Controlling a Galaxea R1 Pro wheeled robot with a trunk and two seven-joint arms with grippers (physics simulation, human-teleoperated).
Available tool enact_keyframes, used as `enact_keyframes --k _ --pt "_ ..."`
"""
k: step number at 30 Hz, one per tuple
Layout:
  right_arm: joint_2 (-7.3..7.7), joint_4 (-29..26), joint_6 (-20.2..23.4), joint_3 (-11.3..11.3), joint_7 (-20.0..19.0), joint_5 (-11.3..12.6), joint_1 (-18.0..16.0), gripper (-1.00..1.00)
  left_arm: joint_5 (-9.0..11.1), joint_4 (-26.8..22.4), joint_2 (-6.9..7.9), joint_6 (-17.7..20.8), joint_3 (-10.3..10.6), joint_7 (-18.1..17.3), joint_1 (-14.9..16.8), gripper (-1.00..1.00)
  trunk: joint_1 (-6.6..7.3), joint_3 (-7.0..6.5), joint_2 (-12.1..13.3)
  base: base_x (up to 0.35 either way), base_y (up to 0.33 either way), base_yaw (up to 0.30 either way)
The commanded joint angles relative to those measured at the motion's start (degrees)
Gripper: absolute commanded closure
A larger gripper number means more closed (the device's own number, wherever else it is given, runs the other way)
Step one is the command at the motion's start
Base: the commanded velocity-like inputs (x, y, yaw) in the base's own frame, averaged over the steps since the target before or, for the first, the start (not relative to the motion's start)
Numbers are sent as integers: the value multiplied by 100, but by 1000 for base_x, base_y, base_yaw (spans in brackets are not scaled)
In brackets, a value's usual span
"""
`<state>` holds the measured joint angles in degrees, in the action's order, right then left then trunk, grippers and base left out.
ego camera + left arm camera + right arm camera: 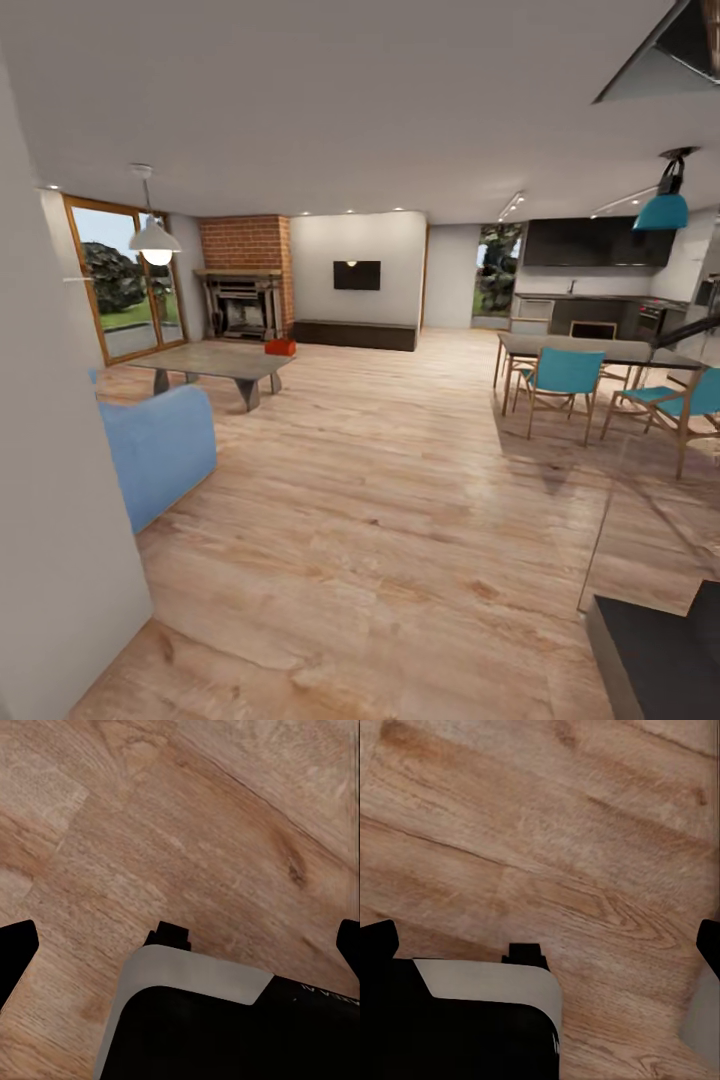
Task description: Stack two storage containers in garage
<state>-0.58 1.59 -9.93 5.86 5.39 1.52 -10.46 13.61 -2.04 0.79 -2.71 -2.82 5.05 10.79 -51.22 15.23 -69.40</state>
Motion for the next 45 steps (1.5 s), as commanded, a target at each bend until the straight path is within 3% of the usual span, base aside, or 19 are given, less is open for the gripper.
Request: enact_keyframes --k 1,45 --pt "-3 17 -26 46 23 15 -9 -100 11 2 0 -18 -26 5 2 -100 -4 7 -4 329 0 -293" --pt "-6 17 -54 43 32 17 -9 -100 22 2 2 -19 -26 5 2 -100 -4 7 -4 330 0 -56"
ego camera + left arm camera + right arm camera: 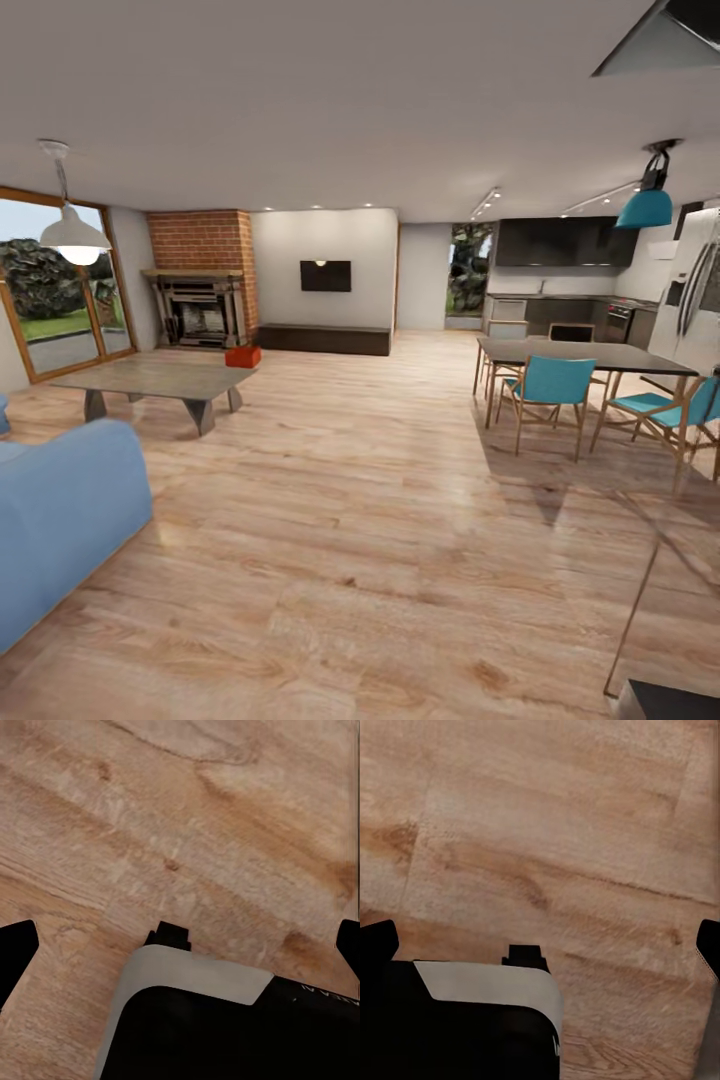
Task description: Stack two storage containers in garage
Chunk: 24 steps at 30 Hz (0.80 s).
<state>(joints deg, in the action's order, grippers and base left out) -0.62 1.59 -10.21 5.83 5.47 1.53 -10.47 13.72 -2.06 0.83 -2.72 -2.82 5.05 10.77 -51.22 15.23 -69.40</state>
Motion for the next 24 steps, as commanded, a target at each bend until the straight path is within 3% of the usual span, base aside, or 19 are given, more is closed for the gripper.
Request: enact_keyframes --k 1,16,18,24 --pt "-7 17 -22 49 24 11 -8 -100 12 4 -2 -18 -26 5 4 -100 -4 7 -4 329 0 -15" --pt "9 17 -16 67 7 -13 -8 -100 16 4 5 -18 -26 5 4 -100 -4 7 -4 329 0 -2" --pt "-48 17 -11 64 60 -1 -8 -100 17 4 5 -18 -26 5 4 -100 -4 7 -4 330 0 0" --pt "-54 17 -8 61 64 5 -8 -100 16 4 5 -18 -26 4 4 -100 -4 7 -4 329 0 151"
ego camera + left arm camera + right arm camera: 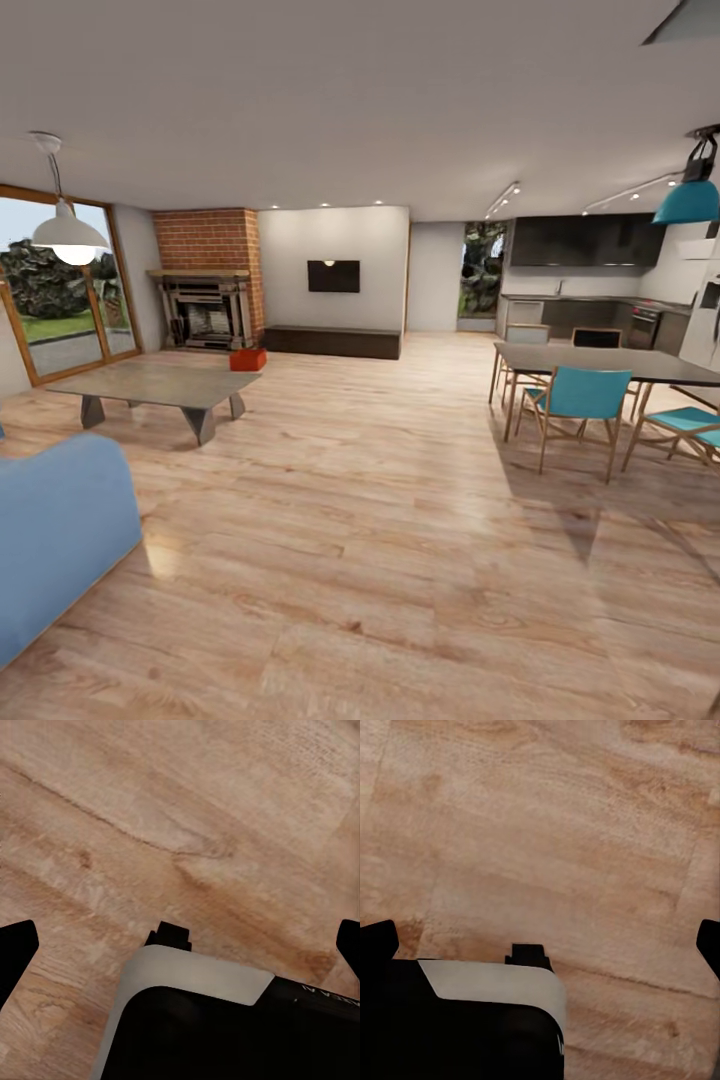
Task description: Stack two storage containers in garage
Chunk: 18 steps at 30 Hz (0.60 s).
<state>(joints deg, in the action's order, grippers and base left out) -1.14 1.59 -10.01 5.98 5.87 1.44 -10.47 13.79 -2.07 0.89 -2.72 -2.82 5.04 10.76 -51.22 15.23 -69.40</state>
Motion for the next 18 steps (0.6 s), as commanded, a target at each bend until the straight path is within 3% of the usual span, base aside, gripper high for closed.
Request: enact_keyframes --k 1,11,18 --pt "-2 17 -28 45 13 14 -8 -100 10 5 -1 -18 -26 4 5 -100 -4 7 -4 330 0 245" --pt "3 17 -27 47 -23 13 -8 -100 10 5 5 -18 -26 -2 5 -100 -4 7 -4 330 0 264" --pt "7 17 -28 46 -24 9 -8 -100 10 5 0 -18 -26 -3 5 -100 -4 7 -4 330 0 76"
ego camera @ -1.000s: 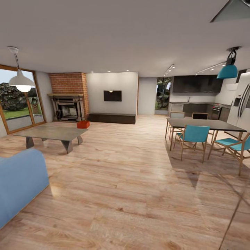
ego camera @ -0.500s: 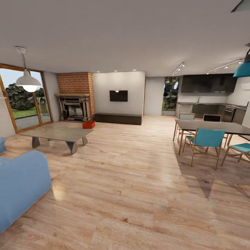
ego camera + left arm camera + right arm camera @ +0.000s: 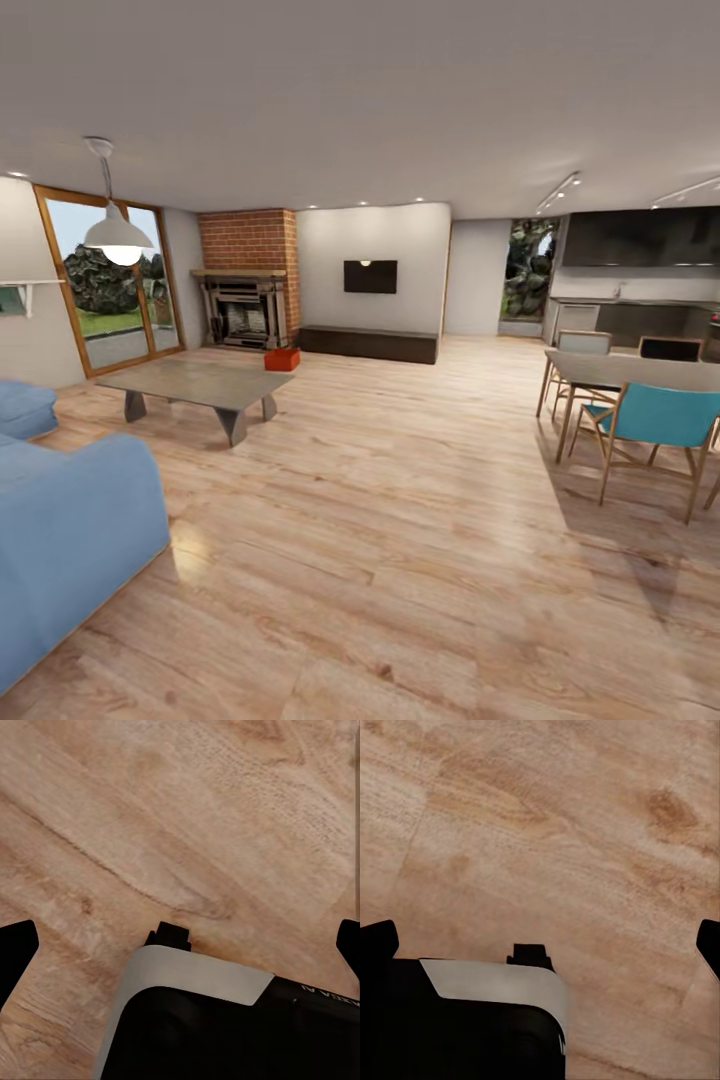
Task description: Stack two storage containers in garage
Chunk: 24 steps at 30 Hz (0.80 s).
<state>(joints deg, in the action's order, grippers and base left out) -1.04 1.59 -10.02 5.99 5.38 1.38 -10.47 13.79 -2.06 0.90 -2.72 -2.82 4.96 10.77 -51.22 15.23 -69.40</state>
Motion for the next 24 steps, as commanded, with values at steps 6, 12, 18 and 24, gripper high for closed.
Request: enact_keyframes --k 6,12,18,24 --pt "6 17 -34 50 24 9 -8 -100 10 4 -2 -18 -26 5 4 -100 -4 7 -4 330 0 9" --pt "7 17 -28 72 24 3 -8 -100 15 4 -2 -18 -26 5 4 -100 -4 7 -4 330 0 1" --pt "14 17 -26 77 24 2 -8 -100 18 4 -2 -18 -26 5 4 -100 -4 7 -4 330 0 0" --pt "24 17 -26 78 25 2 -8 -100 21 4 -2 -18 -26 5 4 -100 -4 7 -4 330 0 0"
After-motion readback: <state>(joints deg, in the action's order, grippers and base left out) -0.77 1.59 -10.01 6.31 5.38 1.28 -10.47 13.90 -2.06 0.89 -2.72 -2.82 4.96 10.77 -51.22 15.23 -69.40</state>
